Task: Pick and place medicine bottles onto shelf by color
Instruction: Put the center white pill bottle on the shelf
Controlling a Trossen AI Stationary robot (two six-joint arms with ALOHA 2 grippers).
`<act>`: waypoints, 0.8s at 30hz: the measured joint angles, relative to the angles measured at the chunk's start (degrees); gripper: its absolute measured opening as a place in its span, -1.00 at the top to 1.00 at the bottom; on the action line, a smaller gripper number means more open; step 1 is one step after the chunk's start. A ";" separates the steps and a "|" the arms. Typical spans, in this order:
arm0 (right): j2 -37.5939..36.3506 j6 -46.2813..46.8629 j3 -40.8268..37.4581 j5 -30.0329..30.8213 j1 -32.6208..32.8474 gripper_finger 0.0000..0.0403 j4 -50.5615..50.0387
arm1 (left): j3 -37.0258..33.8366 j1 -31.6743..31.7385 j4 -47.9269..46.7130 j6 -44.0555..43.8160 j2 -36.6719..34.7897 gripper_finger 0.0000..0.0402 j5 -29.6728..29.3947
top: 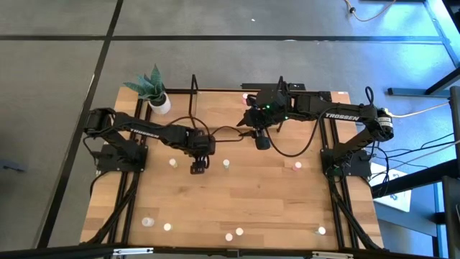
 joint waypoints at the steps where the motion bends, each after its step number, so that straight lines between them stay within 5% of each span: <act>1: 0.00 0.00 0.00 0.02 -0.01 0.11 0.00 | -0.33 0.00 0.24 -0.65 0.00 -0.50 0.19; 12: 0.00 0.00 0.00 0.00 0.00 0.11 -0.02 | -2.75 -0.28 2.88 -3.47 0.00 -0.43 0.13; 24: 0.00 0.00 0.00 0.01 0.00 0.11 0.00 | -2.75 -0.31 3.04 -3.89 0.00 0.13 -0.85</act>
